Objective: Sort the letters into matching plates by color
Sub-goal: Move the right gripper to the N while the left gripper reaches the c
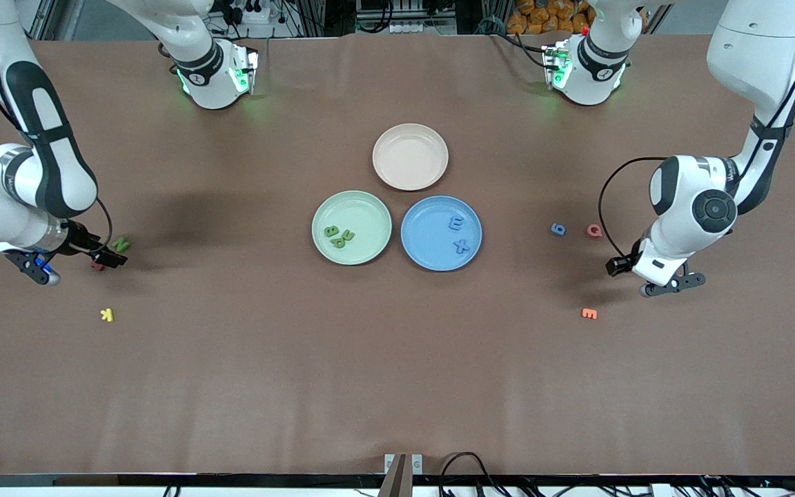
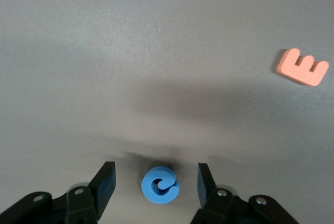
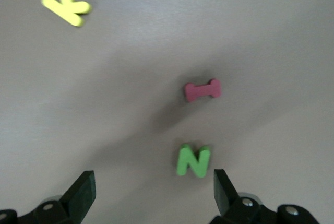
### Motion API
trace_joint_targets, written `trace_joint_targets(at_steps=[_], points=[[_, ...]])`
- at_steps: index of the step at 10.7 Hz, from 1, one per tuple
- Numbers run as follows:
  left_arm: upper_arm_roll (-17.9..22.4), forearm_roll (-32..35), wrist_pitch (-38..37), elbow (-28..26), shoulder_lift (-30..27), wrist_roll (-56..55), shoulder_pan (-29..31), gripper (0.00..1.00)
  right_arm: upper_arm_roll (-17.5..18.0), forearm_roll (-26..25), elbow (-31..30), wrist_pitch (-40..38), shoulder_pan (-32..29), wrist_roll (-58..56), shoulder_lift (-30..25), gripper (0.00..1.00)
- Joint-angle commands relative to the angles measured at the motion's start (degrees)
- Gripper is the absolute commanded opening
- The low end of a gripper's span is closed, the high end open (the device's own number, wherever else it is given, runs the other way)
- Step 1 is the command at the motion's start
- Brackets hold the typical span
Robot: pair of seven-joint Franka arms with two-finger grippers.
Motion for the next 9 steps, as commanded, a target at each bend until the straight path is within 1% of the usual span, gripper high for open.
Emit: trace_joint_targets(at_steps=[1,6,9], points=[[0.5,-1.7,1.2,-1.9,-2.1,0.5,-0.3,0.71,-0.5,-0.1,-4.4,3.9,-2.5,-4.9,-1.5,1.00],[0.2,-1.7,1.2,-1.8,-2.1,0.4,-0.4,0.69,-0.5,0.5,-6.4,6.0,-2.7,-5.0,-1.6,1.00],[-0.3,-1.8,1.2,-1.7,-2.4,0.4,-0.3,0.68,-0.5,0.5,-7.6,5.9,-2.3,-5.0,-1.9,1.00]])
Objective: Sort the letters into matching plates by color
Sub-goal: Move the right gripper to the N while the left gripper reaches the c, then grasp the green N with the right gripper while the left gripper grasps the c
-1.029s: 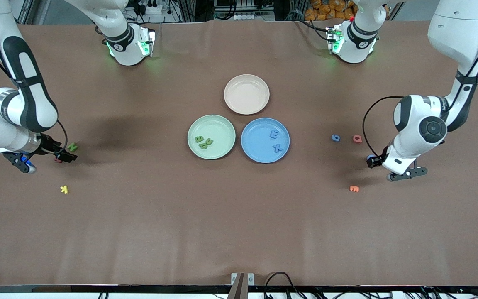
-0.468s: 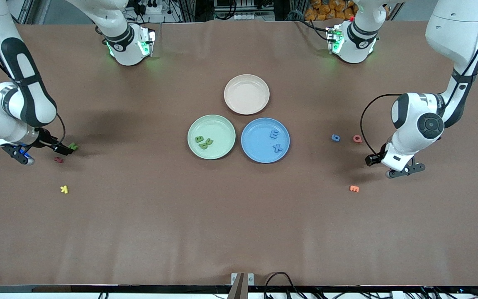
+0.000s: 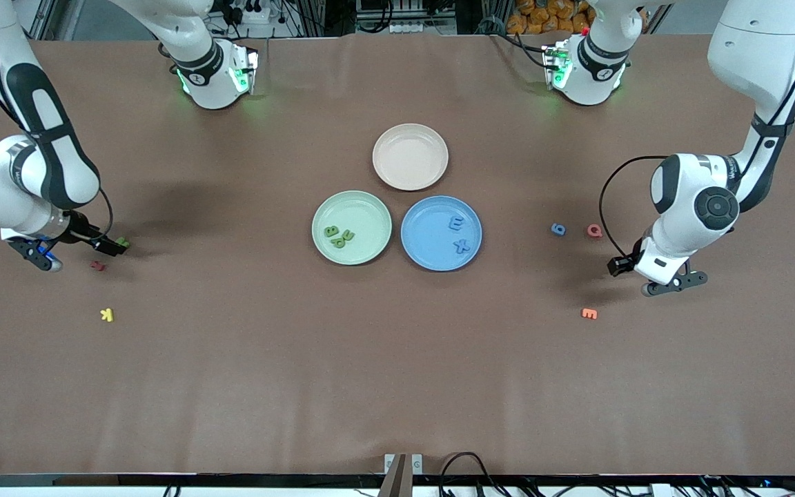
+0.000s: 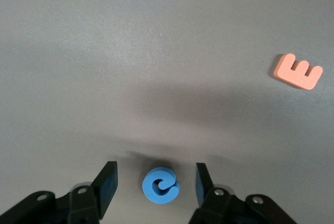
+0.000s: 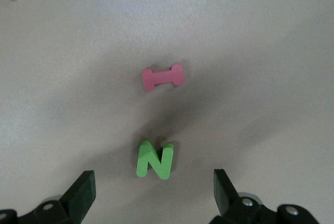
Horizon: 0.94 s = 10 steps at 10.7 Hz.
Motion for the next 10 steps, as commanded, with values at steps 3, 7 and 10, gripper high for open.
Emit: trace_joint_targets(at_steps=[3,7,10], points=[[-0.6,-1.7,0.8,-1.7,-2.1,0.3,-0.3,0.65,0.4,0.4,-2.6,1.6,-0.1,-0.8,-0.8,1.00],[-0.7,-2.0,0.8,-2.1,-1.9,0.3,-0.2,0.62,0.5,0.4,-2.4,4.6,-0.4,-0.8,1.4,1.00],[-0.7,-2.0,0.8,-2.1,-1.5,0.3,-0.1,0.62,0.5,0.4,-2.4,5.5,-0.5,-0.8,1.8,1.00]])
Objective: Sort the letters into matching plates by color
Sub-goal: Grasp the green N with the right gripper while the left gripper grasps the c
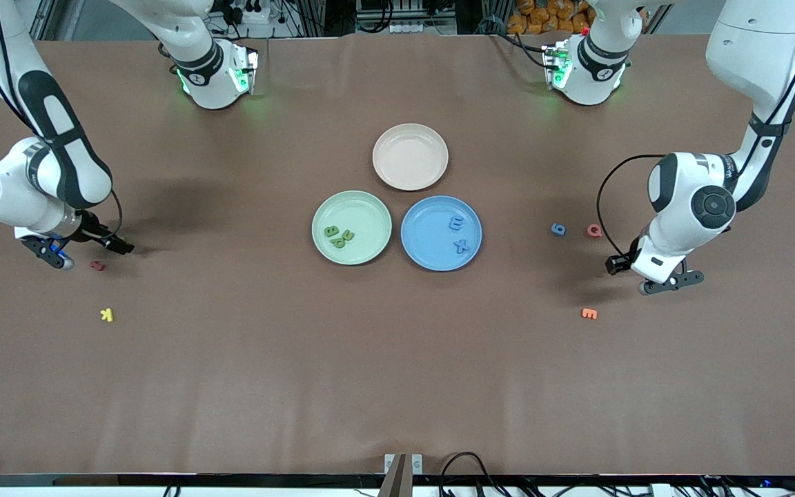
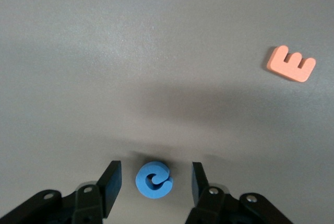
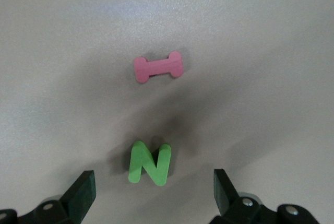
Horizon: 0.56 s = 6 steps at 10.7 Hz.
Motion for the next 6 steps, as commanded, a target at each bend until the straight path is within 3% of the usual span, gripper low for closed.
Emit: trace_joint_targets(at_steps=[1,6], points=[[-0.1,-2.2,0.7,-1.6,-1.2,0.3,-0.1,0.62,0.3,0.4,-0.2,1.9,-0.7,-0.8,0.5,1.00],[-0.1,-2.6,0.8,-2.4,-1.0,0.4,0.4,0.62,0.4,0.5,0.2,4.0,-0.7,-0.8,2.1,1.00]])
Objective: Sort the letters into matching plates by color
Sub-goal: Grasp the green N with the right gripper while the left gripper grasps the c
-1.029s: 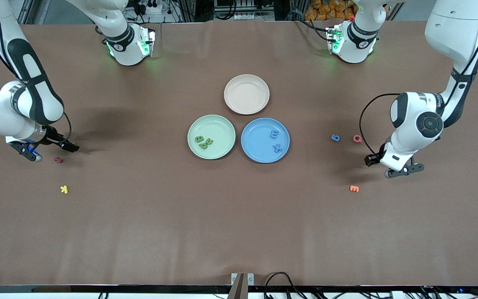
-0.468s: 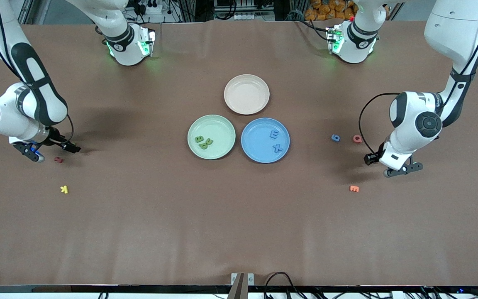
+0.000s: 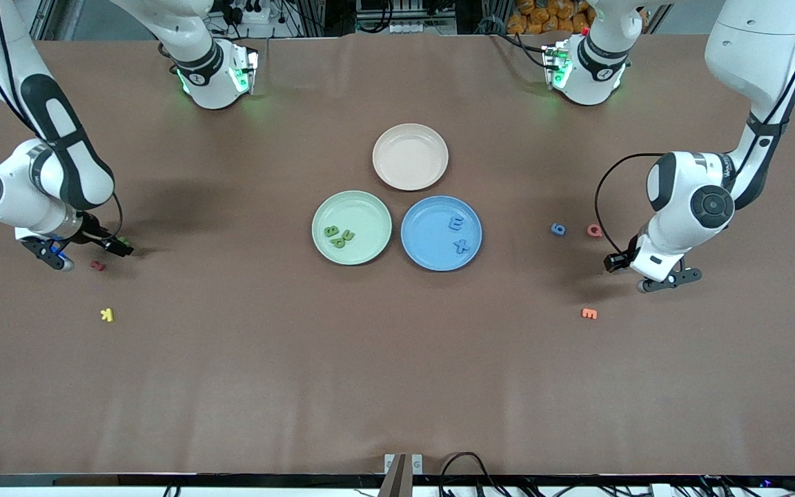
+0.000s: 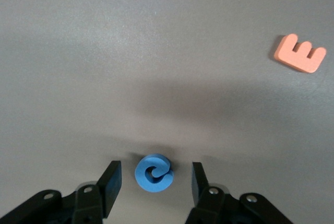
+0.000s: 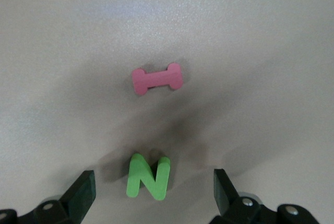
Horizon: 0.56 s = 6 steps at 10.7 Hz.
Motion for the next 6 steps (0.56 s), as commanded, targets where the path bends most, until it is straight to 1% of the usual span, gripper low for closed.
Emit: trace_joint_targets(at_steps=[1,4,6], points=[[-0.1,-1.5,0.8,-1.6,-1.0,0.4,0.3,0.62,0.4,0.5,0.3,1.3,-0.7,-0.8,1.0,1.00],[-0.1,-1.5,0.8,-1.6,-0.2,0.4,0.3,0.62,0.4,0.5,0.3,1.3,-0.7,-0.8,1.0,0.91],[-0.1,-1.5,1.3,-1.6,0.3,0.4,0.6,0.61,0.5,0.5,0.3,1.3,-0.7,-0.8,0.9,0.79]])
